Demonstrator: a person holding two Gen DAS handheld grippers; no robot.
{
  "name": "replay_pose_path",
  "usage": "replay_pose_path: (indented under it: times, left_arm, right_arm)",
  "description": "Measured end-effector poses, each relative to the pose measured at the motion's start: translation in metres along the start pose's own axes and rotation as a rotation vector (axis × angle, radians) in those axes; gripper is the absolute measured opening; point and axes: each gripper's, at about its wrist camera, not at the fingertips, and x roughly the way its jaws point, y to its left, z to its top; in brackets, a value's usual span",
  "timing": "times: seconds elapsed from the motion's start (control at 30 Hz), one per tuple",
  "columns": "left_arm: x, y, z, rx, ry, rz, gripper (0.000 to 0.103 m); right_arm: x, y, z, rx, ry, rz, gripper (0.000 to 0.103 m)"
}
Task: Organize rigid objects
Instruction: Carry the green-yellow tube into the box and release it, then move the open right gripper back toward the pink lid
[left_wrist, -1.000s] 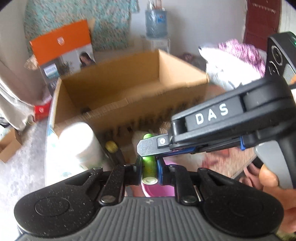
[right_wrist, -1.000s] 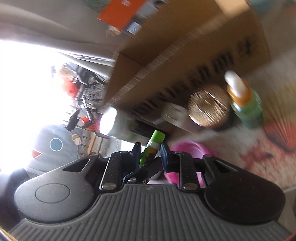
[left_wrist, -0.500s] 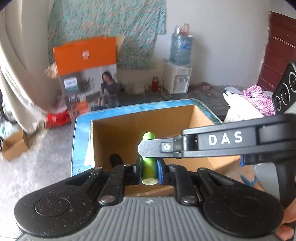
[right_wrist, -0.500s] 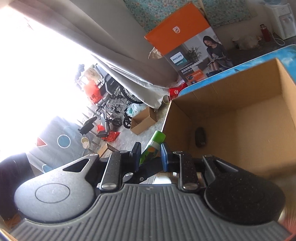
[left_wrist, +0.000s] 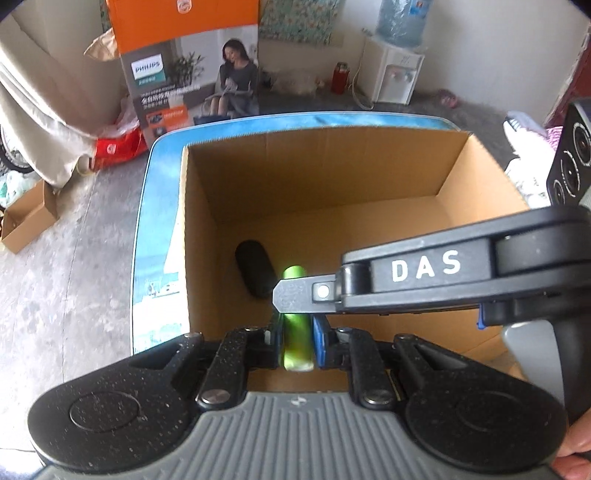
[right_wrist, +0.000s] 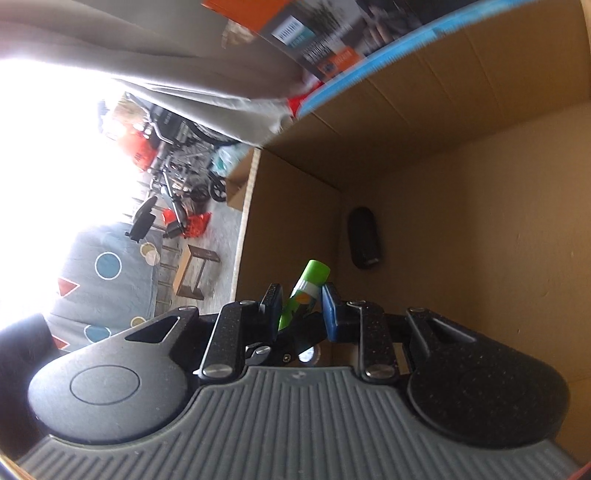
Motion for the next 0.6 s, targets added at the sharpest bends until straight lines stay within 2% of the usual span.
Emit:
replay_pose_path:
  times: [0.1,0.27,0.47,0.6]
  left_arm:
    - [0.003,0.0,0.0,-0.004,0.01,0.011,0.036]
    - [-0.005,-0.001,-0.001,-0.002,-0.014,0.014,0.044]
    - [-0.029,-0.002,-0.004,-0.001,-0.085,-0.002,0.058]
    - [-0.054,-0.002,-0.011,-0.001,-0.163,-0.031,0.08]
  right_arm:
    - [0.01,-0.008,0.001,0.028,0.027,-0.009,0.027]
    - [0.015,-0.014,0.0,0.048,0.036,-0.013,0.029]
    - [-0.005,-0.009,-0.005,0.009,-0.023,-0.013,0.031]
    - [-0.037,0.002,-0.014,-0.05,-0.1,0.003,0.032]
